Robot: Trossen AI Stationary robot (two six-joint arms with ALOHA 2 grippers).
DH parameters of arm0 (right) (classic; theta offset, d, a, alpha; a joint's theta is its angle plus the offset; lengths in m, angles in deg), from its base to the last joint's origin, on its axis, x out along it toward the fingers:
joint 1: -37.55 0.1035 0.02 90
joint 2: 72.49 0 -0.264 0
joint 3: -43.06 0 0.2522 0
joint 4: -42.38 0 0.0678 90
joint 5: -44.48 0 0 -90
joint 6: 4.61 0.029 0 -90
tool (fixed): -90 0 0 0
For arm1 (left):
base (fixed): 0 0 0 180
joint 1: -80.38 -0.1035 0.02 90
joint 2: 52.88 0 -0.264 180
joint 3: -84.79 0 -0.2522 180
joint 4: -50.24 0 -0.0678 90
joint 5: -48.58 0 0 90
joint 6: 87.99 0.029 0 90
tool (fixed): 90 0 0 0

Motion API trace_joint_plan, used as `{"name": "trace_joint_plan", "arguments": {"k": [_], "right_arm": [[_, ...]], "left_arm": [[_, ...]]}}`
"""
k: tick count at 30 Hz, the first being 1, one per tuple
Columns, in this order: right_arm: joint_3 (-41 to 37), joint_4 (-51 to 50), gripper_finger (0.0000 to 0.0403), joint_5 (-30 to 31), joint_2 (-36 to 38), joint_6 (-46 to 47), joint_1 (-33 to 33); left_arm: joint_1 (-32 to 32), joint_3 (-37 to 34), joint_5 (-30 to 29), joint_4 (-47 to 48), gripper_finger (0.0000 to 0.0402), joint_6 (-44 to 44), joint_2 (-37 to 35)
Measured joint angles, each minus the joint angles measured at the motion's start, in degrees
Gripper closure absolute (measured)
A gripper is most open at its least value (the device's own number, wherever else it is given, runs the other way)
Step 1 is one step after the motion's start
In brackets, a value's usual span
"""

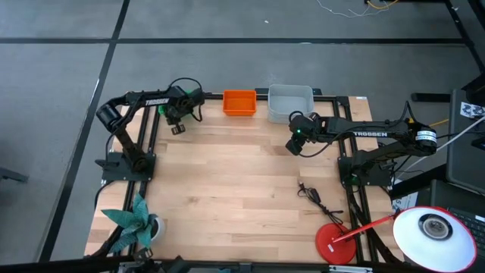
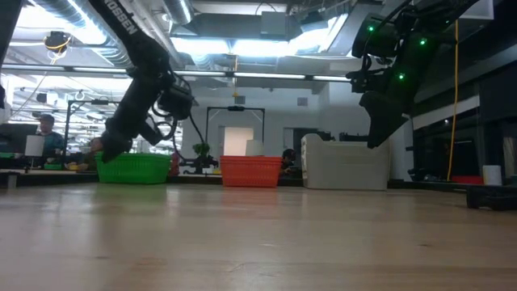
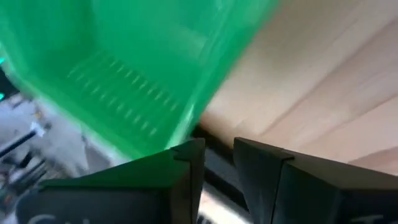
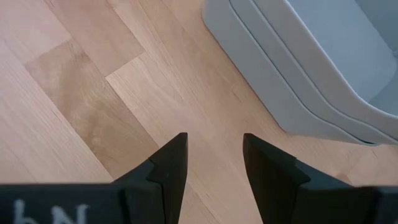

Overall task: Stack baskets by color
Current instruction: Stack the bottom green bin on top of the top green bin, then adjust the orange stacked bins

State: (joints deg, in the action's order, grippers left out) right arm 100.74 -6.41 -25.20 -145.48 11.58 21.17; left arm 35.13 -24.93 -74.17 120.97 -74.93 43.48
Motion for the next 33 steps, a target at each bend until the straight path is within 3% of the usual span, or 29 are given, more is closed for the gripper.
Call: {"name": "trace_joint_plan", "arguments": {"k": [9,12,17,21,24,29,33], "right_arm": [[0.00,0.01,0.0246,0.00,0.00,0.01,0.00],[0.00,0.12,0.0246,0.00,0.00,0.01,0.00],[0.00,1.10,0.0246,0.02,0.00,0.01,0.00],[0.00,1.04,0.0246,0.02,0.00,0.03,0.00],[0.00,1.06,0.0246,0.00,0.00,0.21,0.00],[0.00,1.73,0.0246,0.00,0.00,0.21,0.00],[0.00,1.90,0.0246,0.00,0.00,0.21,0.00]], "left_arm": [[5.73,4.04,0.81,1.14,0.0323,-2.79,-2.79],[8.66,6.51,5.07,-1.00,0.0323,-3.89,-4.64],[12.48,7.34,19.74,-20.06,0.0323,-1.20,-6.03],[12.87,7.41,23.51,-36.96,0.0323,-0.46,-3.46],[12.37,8.48,26.91,-43.68,0.0323,-0.75,-0.56],[11.90,17.41,27.36,-42.09,0.0323,-0.89,6.80],[10.55,26.56,27.36,-34.13,0.0323,-0.88,12.89]]}}
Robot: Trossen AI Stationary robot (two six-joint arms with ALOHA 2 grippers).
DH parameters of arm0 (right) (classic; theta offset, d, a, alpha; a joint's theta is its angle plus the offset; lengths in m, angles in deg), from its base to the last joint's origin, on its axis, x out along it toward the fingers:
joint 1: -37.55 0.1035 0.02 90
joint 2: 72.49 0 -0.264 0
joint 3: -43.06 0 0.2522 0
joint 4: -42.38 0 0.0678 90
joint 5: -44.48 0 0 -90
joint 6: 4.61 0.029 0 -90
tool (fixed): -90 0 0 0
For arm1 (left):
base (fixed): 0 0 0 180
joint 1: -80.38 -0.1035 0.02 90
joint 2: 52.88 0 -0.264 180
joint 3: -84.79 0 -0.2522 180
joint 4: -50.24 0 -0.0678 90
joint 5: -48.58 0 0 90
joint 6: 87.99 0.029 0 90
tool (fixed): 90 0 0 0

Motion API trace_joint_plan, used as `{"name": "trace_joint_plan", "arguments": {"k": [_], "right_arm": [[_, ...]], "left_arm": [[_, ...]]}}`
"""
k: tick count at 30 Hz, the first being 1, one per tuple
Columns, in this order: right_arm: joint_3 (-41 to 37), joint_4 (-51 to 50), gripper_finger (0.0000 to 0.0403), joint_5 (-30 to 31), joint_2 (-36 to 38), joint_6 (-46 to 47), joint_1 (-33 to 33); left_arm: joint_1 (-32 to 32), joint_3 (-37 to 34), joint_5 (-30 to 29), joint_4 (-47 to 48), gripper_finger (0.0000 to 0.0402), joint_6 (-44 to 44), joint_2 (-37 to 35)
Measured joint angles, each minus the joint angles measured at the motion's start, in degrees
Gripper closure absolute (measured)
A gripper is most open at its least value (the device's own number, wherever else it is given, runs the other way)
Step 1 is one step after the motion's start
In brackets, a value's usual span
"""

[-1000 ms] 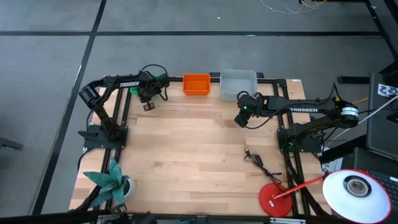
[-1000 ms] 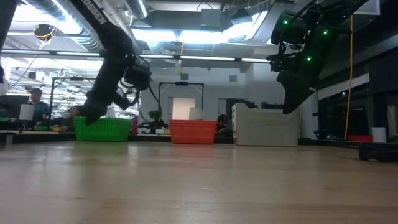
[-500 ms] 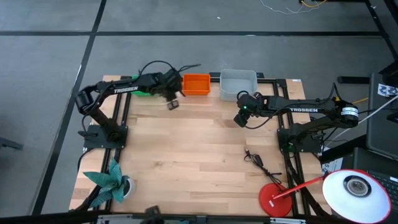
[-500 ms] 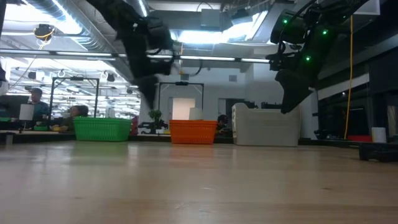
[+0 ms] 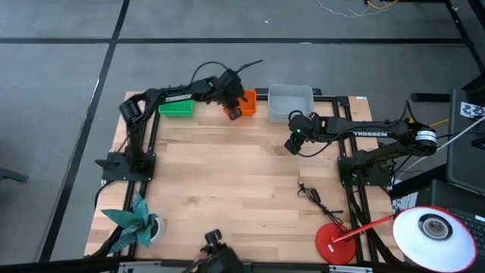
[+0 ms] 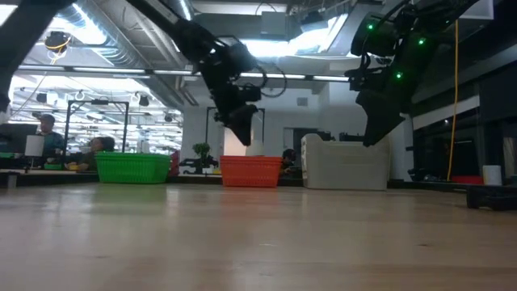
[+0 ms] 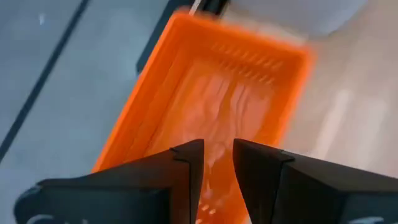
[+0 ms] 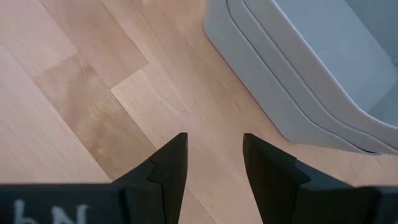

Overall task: Stack baskets by color
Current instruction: Adjust the orange stacked bins, then adjust the gray stacked bins

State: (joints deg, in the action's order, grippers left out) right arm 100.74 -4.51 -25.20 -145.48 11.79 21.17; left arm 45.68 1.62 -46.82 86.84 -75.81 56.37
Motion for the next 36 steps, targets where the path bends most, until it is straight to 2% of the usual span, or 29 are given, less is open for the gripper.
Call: {"name": "trace_joint_plan", "arguments": {"k": [5,10,19,25,32,36], "right_arm": [[0.00,-0.01,0.0246,-0.81,0.00,-0.22,0.00],[0.00,-0.32,0.0246,-0.96,0.00,-0.35,0.00],[0.00,-0.64,0.0246,-0.96,0.00,-0.59,0.00],[0.00,-0.65,0.0246,-0.96,0.00,-0.61,0.00],[0.00,-0.65,0.0246,-0.96,0.00,-0.61,0.00],[0.00,-0.66,0.0246,-0.96,0.00,-0.61,0.00]], "left_arm": [[-3.07,6.07,-2.46,6.26,0.0323,-0.02,5.17],[-5.86,6.07,-2.43,10.59,0.0323,-1.09,6.79],[-7.40,6.13,-4.72,14.76,0.0323,-0.03,5.61],[-7.76,6.10,-10.78,20.09,0.0323,0.27,5.45],[-6.76,6.07,-11.11,17.38,0.0323,0.44,5.02],[-4.85,6.05,-8.74,16.08,0.0323,0.38,3.26]]}}
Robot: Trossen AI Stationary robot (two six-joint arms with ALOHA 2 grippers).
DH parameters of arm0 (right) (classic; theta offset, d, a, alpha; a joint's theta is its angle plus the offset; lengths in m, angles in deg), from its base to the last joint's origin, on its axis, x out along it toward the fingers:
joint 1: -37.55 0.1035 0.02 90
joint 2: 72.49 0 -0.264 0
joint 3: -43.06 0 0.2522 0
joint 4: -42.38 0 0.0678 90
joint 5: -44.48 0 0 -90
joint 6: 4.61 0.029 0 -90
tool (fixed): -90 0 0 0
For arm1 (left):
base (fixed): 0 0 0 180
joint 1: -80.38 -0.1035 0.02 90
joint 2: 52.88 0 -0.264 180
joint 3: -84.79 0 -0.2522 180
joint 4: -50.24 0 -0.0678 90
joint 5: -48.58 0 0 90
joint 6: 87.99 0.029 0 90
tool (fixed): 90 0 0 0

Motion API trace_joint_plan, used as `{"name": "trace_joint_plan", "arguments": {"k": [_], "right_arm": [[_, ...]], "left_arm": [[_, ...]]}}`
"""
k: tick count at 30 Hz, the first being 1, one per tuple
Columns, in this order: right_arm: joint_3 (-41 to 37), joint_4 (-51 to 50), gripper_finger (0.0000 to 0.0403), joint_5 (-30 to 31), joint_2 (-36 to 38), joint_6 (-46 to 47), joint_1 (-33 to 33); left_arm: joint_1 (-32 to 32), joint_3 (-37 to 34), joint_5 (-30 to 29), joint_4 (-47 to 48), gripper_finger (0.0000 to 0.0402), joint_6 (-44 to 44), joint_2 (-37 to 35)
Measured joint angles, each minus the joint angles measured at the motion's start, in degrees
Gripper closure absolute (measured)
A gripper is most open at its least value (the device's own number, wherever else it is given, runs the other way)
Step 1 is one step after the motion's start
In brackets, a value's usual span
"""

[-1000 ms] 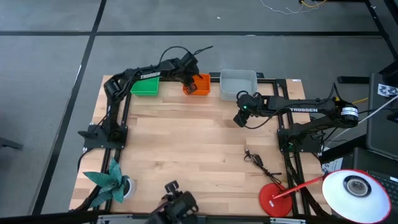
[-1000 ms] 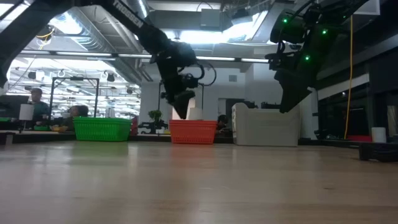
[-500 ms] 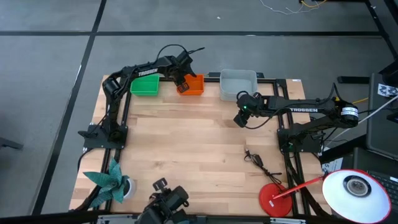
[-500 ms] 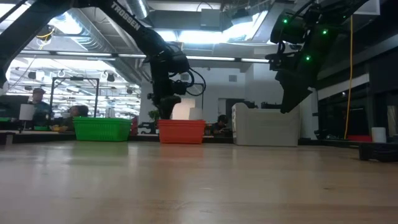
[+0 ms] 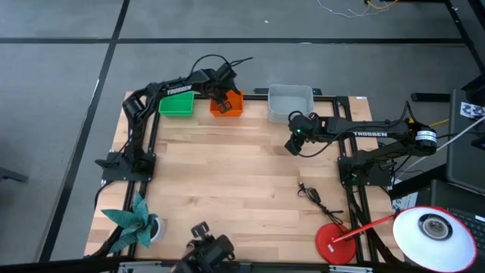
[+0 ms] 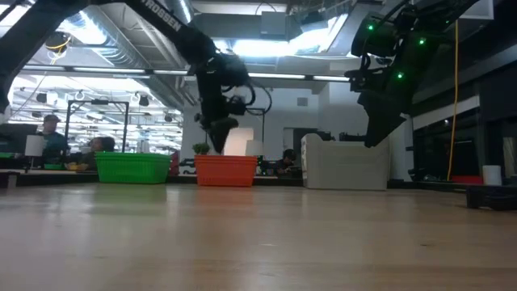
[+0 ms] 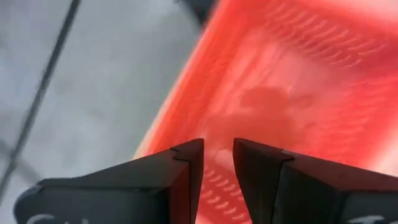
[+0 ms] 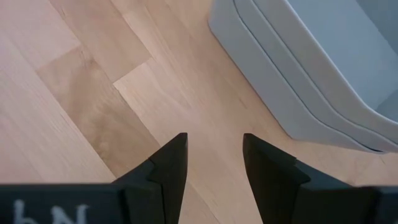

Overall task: Stack baskets by color
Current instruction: Adjust the gray stacked bins

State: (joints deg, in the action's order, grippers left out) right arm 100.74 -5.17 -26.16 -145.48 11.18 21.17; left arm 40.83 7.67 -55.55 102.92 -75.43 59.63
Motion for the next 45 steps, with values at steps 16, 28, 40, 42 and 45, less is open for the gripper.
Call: {"name": "trace_joint_plan", "arguments": {"k": [16,28,40,42,45], "right_arm": [[0.00,-5.97,0.0246,5.98,0.00,7.87,0.00],[2.75,22.55,0.0249,2.61,-0.77,-4.31,-4.49],[30.63,0.05,0.0282,0.08,-26.96,-7.33,-16.31],[32.99,-0.13,0.0283,-3.20,-30.81,-8.14,-16.66],[36.05,2.25,0.0283,-6.81,-34.59,-8.61,-16.61]], "left_arm": [[11.75,-0.04,13.75,-24.36,0.0324,2.79,-3.15],[14.16,0.00,2.51,11.46,0.0324,-6.14,-13.36],[18.72,-0.02,-8.54,34.86,0.0324,-20.30,-23.40],[20.10,-0.02,-10.04,36.33,0.0324,-21.72,-24.99],[21.72,-0.02,-12.33,38.41,0.0324,-23.81,-26.80]]}}
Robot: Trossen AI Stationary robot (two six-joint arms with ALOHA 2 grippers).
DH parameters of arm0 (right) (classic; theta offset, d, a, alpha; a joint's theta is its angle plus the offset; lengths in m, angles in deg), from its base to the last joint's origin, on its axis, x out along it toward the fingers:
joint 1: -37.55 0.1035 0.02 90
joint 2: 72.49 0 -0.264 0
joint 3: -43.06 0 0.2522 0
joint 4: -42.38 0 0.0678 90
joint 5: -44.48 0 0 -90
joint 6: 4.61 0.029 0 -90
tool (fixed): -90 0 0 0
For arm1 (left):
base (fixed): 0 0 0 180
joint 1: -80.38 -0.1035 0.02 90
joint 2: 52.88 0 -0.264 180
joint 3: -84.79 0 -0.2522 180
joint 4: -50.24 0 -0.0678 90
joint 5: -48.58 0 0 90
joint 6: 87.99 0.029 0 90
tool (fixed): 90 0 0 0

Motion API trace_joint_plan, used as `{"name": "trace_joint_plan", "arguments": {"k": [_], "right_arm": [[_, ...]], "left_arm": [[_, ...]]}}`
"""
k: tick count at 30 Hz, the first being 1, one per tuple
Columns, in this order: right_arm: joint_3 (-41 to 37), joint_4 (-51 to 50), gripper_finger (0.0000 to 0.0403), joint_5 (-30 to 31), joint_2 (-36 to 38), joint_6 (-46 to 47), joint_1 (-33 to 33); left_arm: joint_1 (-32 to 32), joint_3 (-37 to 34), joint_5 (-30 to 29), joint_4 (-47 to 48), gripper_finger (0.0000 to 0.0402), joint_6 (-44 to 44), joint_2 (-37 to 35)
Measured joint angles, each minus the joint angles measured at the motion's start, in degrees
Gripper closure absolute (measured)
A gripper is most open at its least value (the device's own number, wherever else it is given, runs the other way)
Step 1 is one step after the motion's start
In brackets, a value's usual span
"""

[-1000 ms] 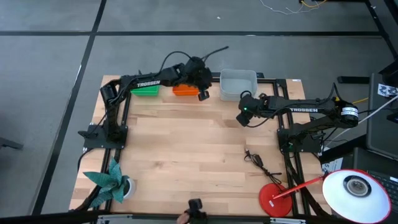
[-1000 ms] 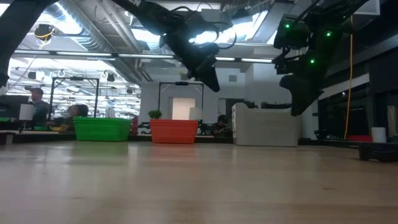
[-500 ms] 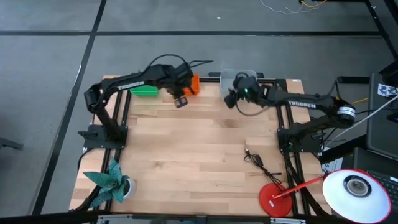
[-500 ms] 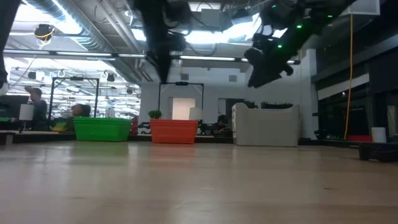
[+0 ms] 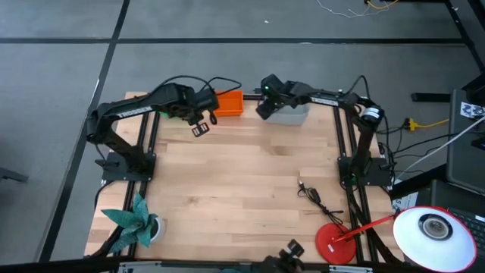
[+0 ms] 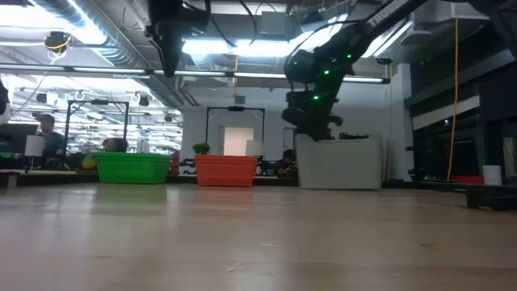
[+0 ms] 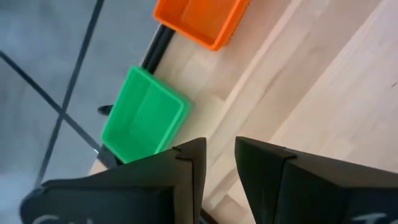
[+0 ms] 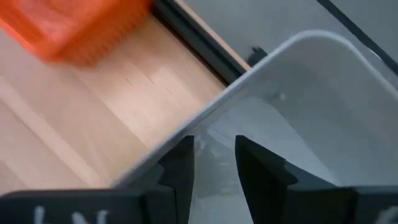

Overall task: Stack baskets by color
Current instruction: Adjust the gray stacked bins

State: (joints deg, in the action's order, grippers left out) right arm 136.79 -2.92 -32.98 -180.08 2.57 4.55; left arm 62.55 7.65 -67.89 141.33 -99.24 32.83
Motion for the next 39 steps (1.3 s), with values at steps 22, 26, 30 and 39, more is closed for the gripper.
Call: {"name": "trace_joint_plan", "arguments": {"k": [22,26,30,39], "right_arm": [[5.23,-12.44,0.0283,3.48,-0.42,-5.92,-0.31],[5.13,-19.04,0.0283,4.99,-0.42,-5.75,-1.13],[4.95,-18.73,0.0283,9.90,-0.53,-6.61,-2.33],[4.94,-14.93,0.0283,9.99,-0.53,-11.75,-6.44]], "left_arm": [[6.00,-3.31,-6.13,6.22,0.0324,-9.35,-2.79],[5.97,-6.81,-6.31,6.18,0.0324,-9.84,-3.82],[5.99,-9.84,-7.69,5.93,0.0324,-11.22,-3.60],[5.99,-11.93,-8.83,5.63,0.0324,-12.63,-3.60]]}}
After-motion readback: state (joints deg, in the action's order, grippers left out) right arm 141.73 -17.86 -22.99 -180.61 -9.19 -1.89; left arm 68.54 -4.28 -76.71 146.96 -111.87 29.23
